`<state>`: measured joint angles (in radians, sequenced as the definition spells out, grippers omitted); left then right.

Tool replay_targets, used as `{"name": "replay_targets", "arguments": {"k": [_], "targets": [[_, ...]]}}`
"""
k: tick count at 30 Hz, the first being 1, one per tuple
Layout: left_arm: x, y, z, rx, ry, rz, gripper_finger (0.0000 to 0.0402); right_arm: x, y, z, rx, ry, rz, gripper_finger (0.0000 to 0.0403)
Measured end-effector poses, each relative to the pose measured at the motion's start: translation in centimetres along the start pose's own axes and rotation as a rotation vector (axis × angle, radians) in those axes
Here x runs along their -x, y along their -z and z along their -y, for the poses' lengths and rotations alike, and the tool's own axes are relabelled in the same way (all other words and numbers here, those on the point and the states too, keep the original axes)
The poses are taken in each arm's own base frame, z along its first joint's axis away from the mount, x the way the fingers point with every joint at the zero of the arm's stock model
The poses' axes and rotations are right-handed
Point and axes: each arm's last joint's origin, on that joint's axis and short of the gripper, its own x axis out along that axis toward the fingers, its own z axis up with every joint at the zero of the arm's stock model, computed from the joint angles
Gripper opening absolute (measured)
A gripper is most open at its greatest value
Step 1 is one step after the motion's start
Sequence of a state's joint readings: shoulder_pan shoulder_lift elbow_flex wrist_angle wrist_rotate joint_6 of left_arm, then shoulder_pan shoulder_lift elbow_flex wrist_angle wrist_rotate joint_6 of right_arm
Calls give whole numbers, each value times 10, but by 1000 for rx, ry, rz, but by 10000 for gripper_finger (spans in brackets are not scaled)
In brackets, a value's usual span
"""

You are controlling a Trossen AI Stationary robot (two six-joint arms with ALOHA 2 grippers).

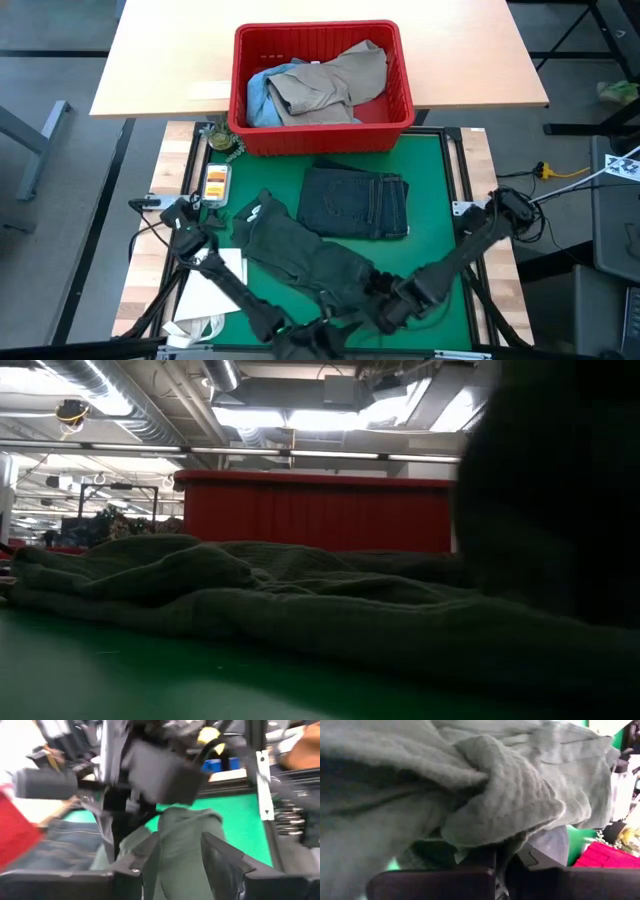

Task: Fold Laundry from Bin
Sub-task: Fold the green shirt

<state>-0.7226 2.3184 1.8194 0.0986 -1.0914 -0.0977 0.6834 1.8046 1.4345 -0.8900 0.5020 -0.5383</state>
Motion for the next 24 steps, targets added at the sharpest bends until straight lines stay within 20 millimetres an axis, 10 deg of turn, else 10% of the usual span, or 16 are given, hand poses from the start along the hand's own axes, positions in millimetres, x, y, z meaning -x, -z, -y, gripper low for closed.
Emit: {"name": "replay_targets", "arguments": {"k": [12,24], "targets": [[98,-39,-2,19,-126,75,71,-35,44,107,-319,123,158,14],[119,-35,3,-10,-151,92,37,-57,111,187,-539,321,374,16]]}}
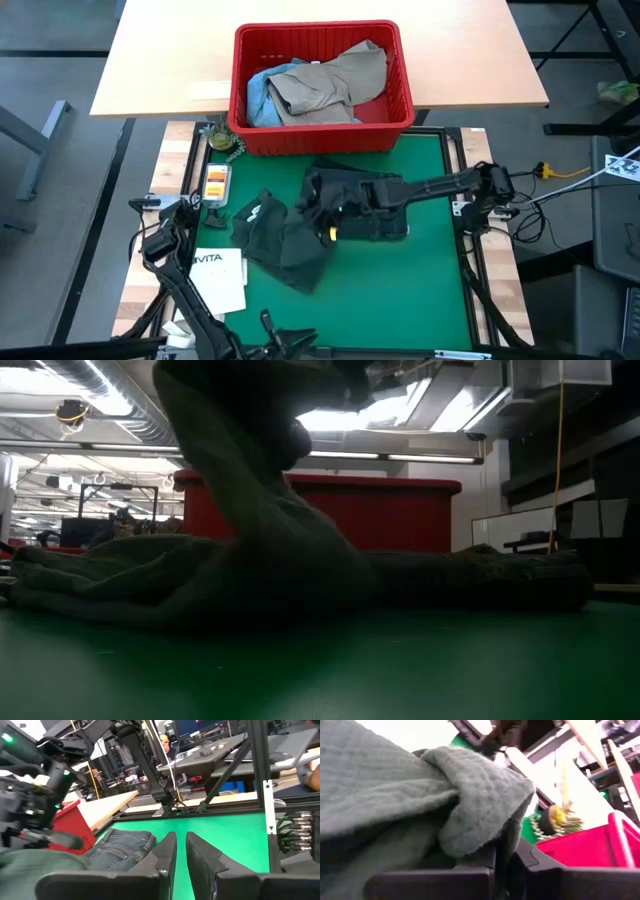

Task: Fold Laundry from Bin
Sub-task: Fold the green shirt

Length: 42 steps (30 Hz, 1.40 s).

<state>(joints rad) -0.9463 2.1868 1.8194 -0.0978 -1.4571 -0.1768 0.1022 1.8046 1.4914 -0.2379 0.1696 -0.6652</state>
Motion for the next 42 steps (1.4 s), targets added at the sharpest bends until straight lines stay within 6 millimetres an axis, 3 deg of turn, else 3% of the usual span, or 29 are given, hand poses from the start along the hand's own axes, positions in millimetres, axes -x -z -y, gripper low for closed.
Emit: {"name": "replay_targets", "arguments": {"k": [3,6,13,19,28,36,42], "targets": [[-6,0,-1,6,-11,-3,37,-8,5,10,-26,13,42,16],[-13,0,-2,6,-23,-8,37,-22,13,8,-31,2,33,16],[-27,0,-5,7,-28,-20,37,-61,31,-14,-23,-41,-18,16],[-30,0,-5,5,-26,-24,37,-86,38,-21,-31,0,23,17],[-30,0,-5,7,-26,-23,37,-92,43,-16,-19,42,40,23],[-30,0,-5,8,-26,-24,37,-93,44,-9,-3,70,63,117],[-30,0,-5,3,-26,-24,37,-92,46,-6,-11,182,-21,184]]}}
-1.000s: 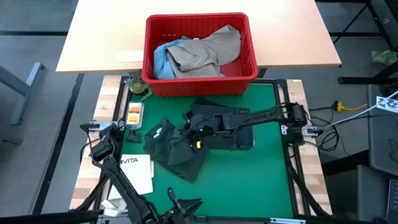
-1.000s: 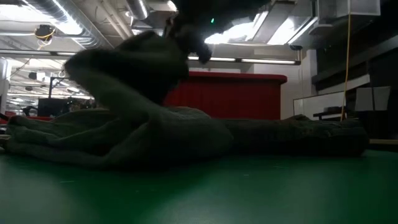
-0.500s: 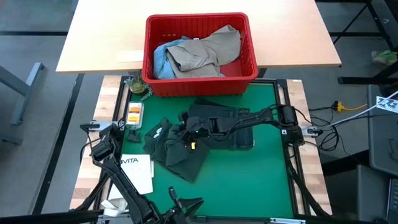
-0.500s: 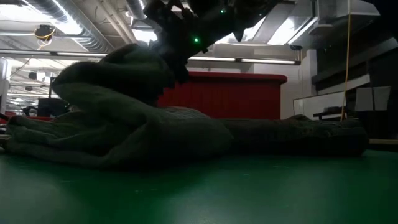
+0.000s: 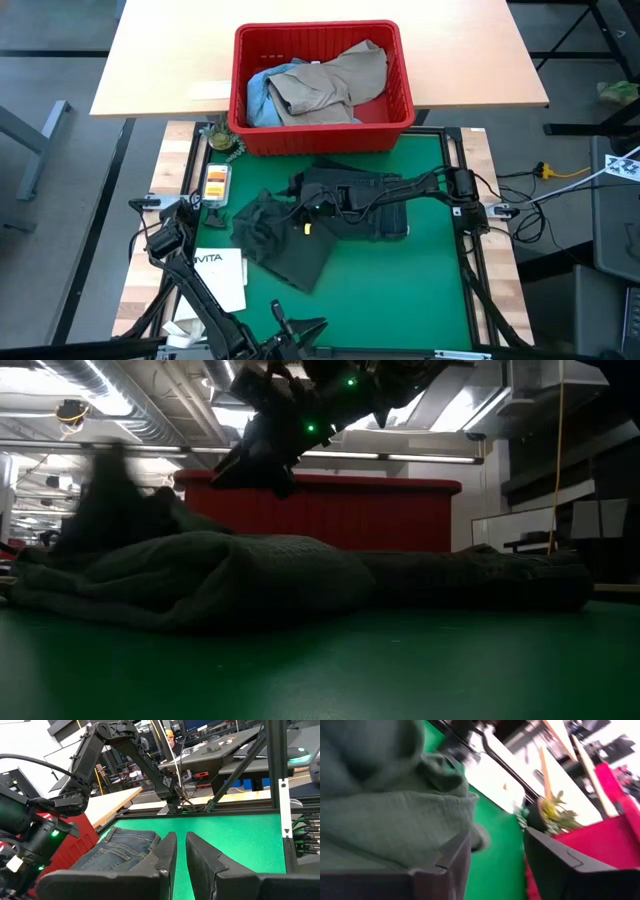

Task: Fold Laundry from Bin
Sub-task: Fold the green shirt

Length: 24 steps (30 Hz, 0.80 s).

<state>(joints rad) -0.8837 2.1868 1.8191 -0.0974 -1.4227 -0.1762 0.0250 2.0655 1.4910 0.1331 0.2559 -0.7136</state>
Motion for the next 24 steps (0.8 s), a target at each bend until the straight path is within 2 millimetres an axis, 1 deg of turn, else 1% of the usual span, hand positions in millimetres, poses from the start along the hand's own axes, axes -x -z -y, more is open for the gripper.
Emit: {"name": "replay_targets", "arguments": {"k": [3,4,6,8,12,15,17,19,21,24], "targets": [[0,0,0,-1,0,0,37,5,0,3,18,17,-38,198],[0,0,0,4,0,0,37,8,-2,6,31,15,-42,200],[-1,0,0,23,-1,0,37,23,-8,17,38,11,-46,202],[-3,0,-1,55,-7,-2,37,45,-16,31,67,6,-52,202],[-14,2,-4,99,-30,-11,37,100,-26,58,157,-60,-86,202],[-26,7,-8,131,-56,-26,37,142,-32,72,158,-162,-20,202],[-37,11,-11,171,-51,-52,37,165,-35,79,152,-237,52,202],[-50,17,-15,229,-21,-101,37,182,-37,82,146,-311,118,202],[-65,23,-19,275,3,-165,37,195,-38,85,142,-359,163,202],[-88,32,-30,309,13,-269,37,212,-39,90,152,-359,195,202]]}}
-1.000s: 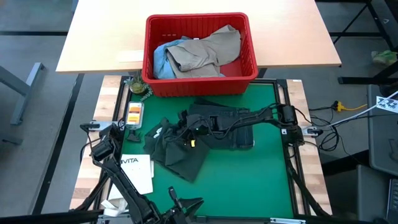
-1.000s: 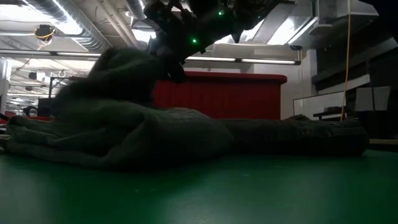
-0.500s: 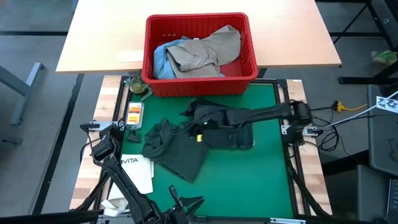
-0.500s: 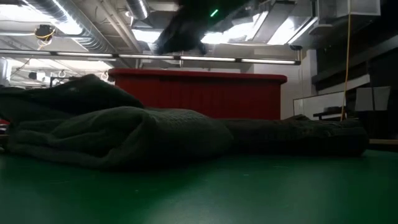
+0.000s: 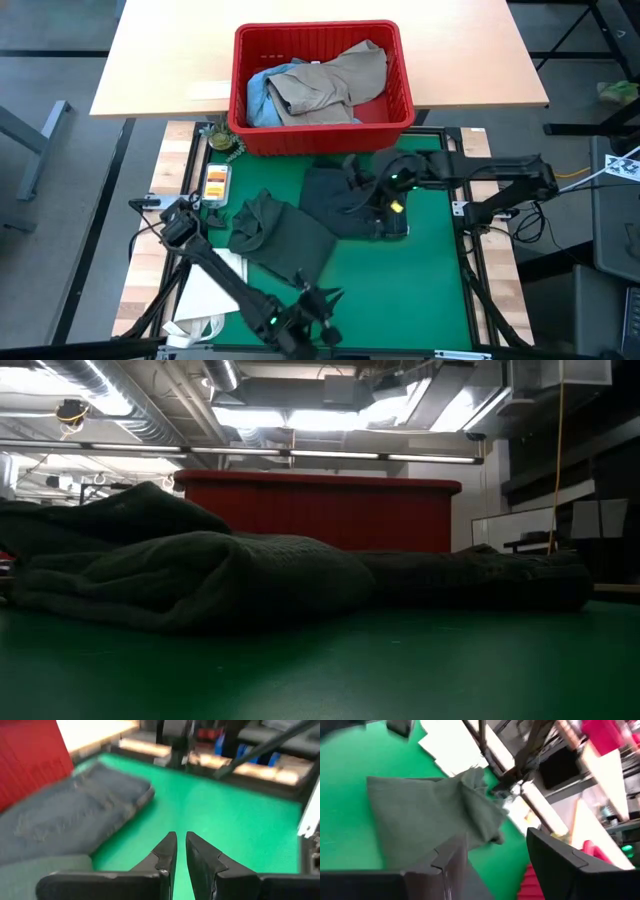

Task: Fold Laundry from Bin
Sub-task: Fold the green shirt

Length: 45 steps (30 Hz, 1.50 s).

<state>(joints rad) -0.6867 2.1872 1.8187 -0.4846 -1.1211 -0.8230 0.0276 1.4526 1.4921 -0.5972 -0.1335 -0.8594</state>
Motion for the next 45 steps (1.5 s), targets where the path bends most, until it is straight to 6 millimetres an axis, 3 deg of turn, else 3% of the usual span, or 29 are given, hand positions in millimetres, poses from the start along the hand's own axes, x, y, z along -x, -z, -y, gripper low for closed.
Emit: {"name": "replay_targets", "arguments": {"k": [7,12,15,19,23,26,30,36,45], "targets": [[-56,-11,-51,91,-89,-364,36,19,-3,3,93,70,-20,202],[-79,-30,-93,57,-137,-624,29,29,-1,2,94,105,-83,202],[-78,-41,-112,-41,-175,-696,9,31,1,0,92,97,-108,202],[-58,-59,-135,-113,-238,-775,4,36,1,-1,90,91,-111,202],[-40,-64,-146,-170,-258,-862,2,37,2,-3,81,77,-122,202],[-33,-55,-147,-202,-253,-887,1,37,3,-4,39,61,-136,202],[-31,-26,-144,-226,-244,-924,1,27,8,-16,6,-2,-121,202],[-33,24,-141,-222,-191,-929,0,-15,29,-56,-49,-99,-40,202],[-44,62,-178,-225,-378,-990,0,-77,61,-118,-62,41,197,202]]}}
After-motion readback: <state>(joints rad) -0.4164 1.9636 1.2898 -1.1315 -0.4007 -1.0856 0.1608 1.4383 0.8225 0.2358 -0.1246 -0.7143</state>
